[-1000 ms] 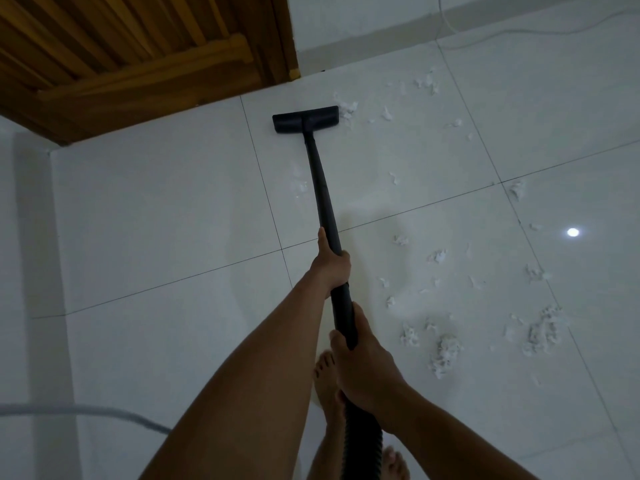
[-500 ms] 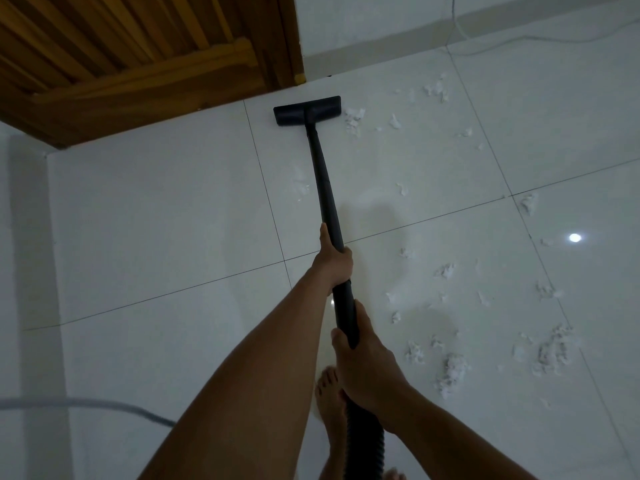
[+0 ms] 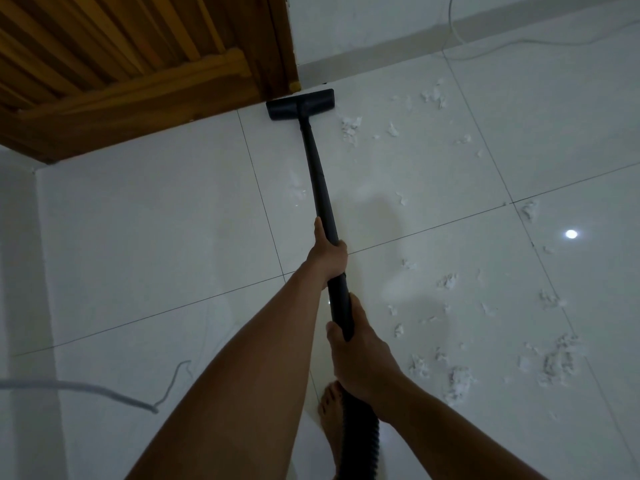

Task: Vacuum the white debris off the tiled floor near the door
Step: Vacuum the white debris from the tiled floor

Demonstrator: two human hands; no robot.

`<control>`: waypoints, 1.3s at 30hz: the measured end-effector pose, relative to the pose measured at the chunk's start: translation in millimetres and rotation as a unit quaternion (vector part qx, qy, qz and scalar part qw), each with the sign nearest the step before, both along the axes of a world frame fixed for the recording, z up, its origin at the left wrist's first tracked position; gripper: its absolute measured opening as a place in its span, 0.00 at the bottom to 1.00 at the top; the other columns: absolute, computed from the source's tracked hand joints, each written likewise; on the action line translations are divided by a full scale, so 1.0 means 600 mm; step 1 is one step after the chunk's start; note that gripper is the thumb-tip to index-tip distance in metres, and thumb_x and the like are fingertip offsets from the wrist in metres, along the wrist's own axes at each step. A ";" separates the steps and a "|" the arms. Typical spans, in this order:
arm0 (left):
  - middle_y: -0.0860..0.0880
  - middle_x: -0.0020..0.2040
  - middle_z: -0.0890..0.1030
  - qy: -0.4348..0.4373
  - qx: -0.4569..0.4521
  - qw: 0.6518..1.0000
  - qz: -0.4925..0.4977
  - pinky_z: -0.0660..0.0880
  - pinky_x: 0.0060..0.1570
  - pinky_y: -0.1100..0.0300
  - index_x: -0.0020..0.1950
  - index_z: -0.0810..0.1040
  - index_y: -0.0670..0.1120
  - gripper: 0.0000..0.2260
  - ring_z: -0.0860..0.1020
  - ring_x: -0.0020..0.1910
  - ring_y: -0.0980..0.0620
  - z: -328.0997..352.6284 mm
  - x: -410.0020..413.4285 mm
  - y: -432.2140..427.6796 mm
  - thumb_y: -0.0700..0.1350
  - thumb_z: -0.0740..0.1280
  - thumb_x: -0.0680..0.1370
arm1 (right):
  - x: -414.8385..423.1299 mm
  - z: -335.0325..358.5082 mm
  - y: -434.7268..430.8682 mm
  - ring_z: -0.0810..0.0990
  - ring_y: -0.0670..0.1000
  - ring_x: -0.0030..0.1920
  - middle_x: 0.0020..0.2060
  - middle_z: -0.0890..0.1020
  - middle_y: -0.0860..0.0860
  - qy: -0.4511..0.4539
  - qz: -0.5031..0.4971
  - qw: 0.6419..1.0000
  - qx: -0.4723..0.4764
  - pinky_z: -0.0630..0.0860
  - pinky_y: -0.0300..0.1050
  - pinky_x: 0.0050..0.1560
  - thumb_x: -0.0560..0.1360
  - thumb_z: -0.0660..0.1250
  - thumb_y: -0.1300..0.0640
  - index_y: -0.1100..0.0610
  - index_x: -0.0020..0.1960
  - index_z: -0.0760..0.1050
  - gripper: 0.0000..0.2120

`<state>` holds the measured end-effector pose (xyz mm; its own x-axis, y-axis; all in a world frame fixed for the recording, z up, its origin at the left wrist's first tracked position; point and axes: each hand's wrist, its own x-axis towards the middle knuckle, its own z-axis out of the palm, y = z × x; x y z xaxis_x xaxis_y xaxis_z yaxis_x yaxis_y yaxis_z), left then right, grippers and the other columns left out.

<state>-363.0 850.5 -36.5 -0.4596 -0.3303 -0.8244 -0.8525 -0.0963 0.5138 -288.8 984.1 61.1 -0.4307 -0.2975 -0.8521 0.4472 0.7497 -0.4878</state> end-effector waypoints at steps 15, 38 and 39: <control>0.41 0.70 0.74 0.004 -0.002 1.000 0.000 0.78 0.52 0.51 0.80 0.35 0.62 0.34 0.79 0.55 0.43 -0.011 -0.025 -0.024 0.47 0.56 0.85 | -0.024 -0.006 -0.029 0.80 0.49 0.33 0.46 0.80 0.55 -0.019 -0.016 1.000 0.006 0.87 0.52 0.41 0.86 0.57 0.47 0.36 0.82 0.46 0.29; 0.43 0.68 0.73 -0.034 0.005 0.999 -0.005 0.78 0.59 0.45 0.80 0.36 0.61 0.34 0.77 0.50 0.45 0.091 0.230 0.219 0.46 0.56 0.85 | 0.214 0.100 0.210 0.78 0.47 0.25 0.50 0.83 0.57 -0.044 -0.021 0.999 -0.007 0.76 0.38 0.26 0.85 0.57 0.49 0.39 0.81 0.51 0.28; 0.43 0.68 0.73 -0.034 0.006 0.999 -0.005 0.78 0.59 0.45 0.80 0.36 0.61 0.34 0.77 0.50 0.44 0.096 0.242 0.236 0.46 0.56 0.84 | 0.224 0.106 0.227 0.78 0.46 0.25 0.50 0.82 0.57 -0.040 -0.017 0.999 -0.005 0.75 0.38 0.25 0.86 0.57 0.49 0.40 0.81 0.51 0.27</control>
